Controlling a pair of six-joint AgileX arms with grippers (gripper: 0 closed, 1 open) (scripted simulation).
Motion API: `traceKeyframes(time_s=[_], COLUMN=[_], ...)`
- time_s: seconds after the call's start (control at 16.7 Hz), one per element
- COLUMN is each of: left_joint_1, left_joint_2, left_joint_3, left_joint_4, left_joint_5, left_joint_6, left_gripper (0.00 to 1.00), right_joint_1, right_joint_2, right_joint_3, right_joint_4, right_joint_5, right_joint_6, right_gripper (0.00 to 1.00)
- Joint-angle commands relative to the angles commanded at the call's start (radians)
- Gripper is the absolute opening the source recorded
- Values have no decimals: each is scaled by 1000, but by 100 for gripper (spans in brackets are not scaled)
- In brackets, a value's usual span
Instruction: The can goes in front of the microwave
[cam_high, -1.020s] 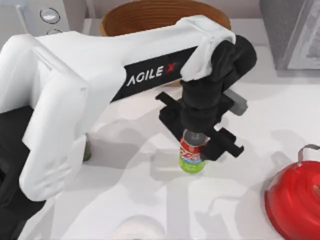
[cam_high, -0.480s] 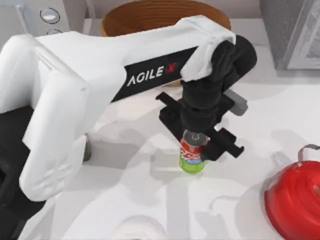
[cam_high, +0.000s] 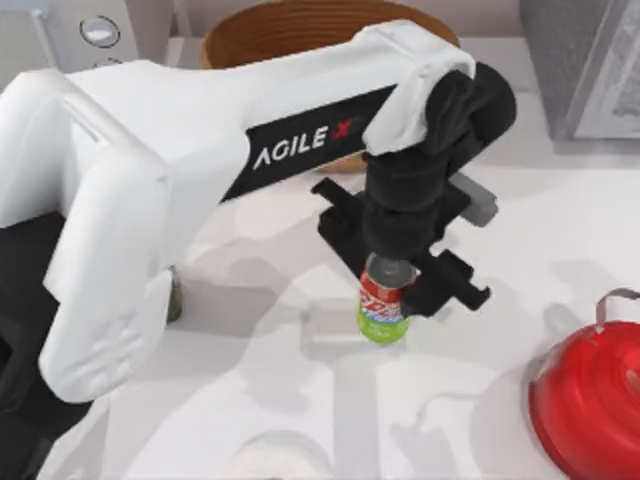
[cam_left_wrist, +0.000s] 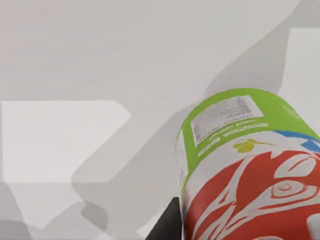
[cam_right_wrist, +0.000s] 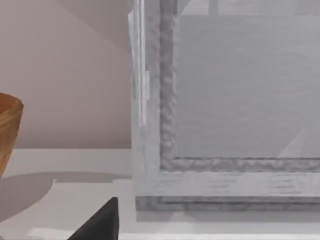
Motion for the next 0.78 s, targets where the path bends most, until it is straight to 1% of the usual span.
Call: traceKeyframes(time_s=[0.24,0.54,0.66,0.78], left_joint_1=[1,2,36,111], left_joint_2=[-10,-8,-40,-104], left_joint_3=[93,103,106,114], left_joint_4=[-99,-109,-113,-121], left_joint_5=[0,1,10,26], left_joint_6=[-1,1,25,70], left_gripper=[0,0,0,0], right_joint_1=[0,0,0,0], right_joint_2=[0,0,0,0], right_joint_3=[0,0,0,0], right_joint_4=[0,0,0,0], right_joint_5=[0,0,0,0], right_joint_6=[0,0,0,0], right_gripper=[100,100,100,100])
